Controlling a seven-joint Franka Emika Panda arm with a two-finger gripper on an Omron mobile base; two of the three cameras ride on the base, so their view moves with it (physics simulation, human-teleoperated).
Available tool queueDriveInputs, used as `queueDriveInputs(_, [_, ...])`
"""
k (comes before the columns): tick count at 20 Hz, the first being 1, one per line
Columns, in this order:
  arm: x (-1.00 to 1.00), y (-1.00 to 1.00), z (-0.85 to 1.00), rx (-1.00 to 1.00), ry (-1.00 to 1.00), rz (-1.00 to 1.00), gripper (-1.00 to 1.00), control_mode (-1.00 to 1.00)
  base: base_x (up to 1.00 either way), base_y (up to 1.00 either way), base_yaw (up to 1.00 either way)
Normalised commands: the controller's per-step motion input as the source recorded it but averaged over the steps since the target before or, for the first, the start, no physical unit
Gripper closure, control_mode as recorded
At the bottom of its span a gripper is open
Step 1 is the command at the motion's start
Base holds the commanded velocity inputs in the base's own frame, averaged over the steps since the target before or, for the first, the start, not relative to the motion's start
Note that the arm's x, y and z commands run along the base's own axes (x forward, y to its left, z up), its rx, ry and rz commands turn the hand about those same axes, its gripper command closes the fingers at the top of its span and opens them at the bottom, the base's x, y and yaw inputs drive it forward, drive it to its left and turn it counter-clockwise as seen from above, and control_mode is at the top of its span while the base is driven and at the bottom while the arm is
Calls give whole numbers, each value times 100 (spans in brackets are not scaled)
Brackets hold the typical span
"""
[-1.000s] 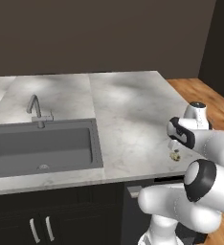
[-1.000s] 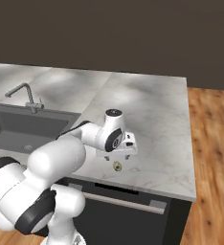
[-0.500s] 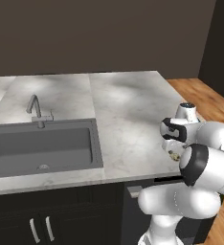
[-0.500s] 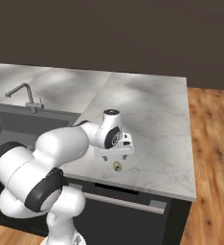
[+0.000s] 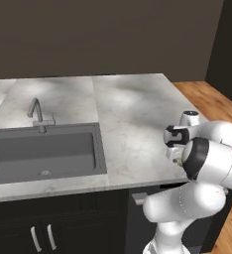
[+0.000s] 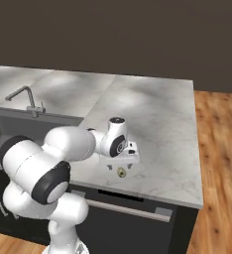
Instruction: Gather the eggs and milk located in the vicinity of the sink area and place them right next to the bowl.
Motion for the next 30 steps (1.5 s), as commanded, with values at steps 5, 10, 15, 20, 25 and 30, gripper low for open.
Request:
queueDriveInputs(5, [1, -7, -22, 0, 0, 0, -100, -100, 0, 0, 0])
queueDriveInputs(10, [0, -8, -21, 0, 0, 0, -100, -100, 0, 0, 0])
queueDriveInputs(15, [0, 0, -9, 0, 0, 0, -100, -100, 0, 0, 0])
queueDriveInputs(20, [0, 0, 0, 0, 0, 0, 100, -100, 0, 0, 0])
queueDriveInputs(25, [0, 0, 0, 0, 0, 0, 100, -100, 0, 0, 0])
queueDriveInputs(30, [0, 0, 0, 0, 0, 0, 100, -100, 0, 0, 0])
